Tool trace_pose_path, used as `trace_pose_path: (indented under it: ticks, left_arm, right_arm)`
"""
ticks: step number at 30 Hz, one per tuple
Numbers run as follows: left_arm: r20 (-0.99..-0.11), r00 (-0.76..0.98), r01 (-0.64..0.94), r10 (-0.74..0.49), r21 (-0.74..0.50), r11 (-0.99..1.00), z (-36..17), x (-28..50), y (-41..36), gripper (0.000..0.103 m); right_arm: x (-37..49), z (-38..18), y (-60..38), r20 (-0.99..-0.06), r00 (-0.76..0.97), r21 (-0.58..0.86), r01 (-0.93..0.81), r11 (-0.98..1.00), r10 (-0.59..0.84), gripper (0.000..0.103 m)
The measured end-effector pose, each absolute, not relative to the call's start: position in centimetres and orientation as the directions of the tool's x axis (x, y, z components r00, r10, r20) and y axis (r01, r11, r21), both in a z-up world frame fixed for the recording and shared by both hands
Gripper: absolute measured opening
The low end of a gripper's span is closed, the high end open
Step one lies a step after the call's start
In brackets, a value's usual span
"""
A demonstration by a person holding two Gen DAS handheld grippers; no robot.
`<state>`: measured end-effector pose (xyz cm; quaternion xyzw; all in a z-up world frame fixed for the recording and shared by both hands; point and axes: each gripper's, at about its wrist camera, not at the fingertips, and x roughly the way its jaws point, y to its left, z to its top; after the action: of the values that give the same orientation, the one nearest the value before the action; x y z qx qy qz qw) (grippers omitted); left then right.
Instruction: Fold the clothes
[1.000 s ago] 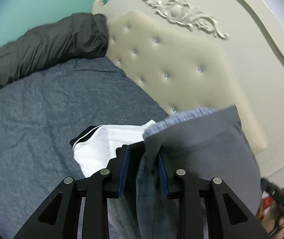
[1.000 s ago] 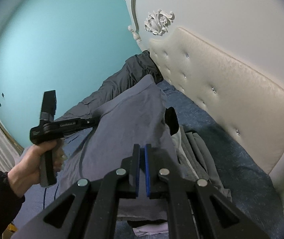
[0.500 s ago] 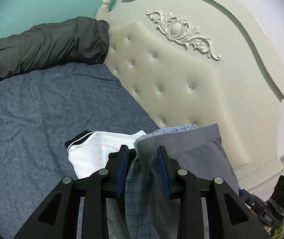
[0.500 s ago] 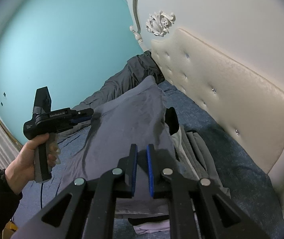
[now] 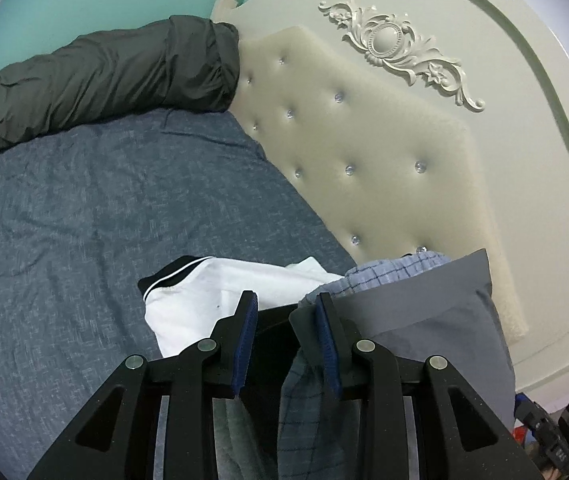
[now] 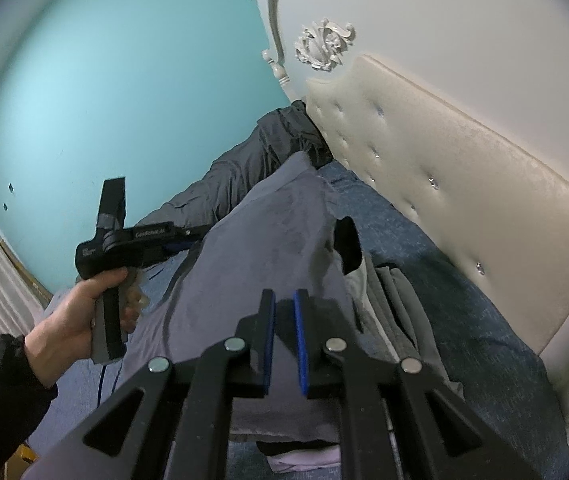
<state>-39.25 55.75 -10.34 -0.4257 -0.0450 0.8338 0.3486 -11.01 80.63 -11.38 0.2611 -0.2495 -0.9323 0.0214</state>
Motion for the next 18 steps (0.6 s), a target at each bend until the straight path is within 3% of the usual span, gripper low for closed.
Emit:
trace_pose_path:
  ticks: [10,14,18]
  left_arm:
    - [-0.683,-0.418,-0.532,0.599,-0.350,-0.771,-8.8,-36.7,52.6,0.033]
    - [-0.674,-0.426,-0.566,0.604,-0.322,-0.759,-7.0,-33.6,51.1,0.038]
    - [-0.666,-0.422,-0.591,0.615,-0.313,-0.744,-5.3,-30.1,49.6,0.039]
  right_arm:
    - [-9.2,-9.5,80.6,-0.481,-0.869,0.465,-0.136,-0.875,-0.120,0.010]
    - [-7.5,-7.9,80.0,-0.468,-0.877,0.468,-0.145,-0.872,-0.106,0.019]
    - [-5.8,-6.2,78.6,-0.471,-0.877,0.446,-0.143,-0.884,-0.096,0.021]
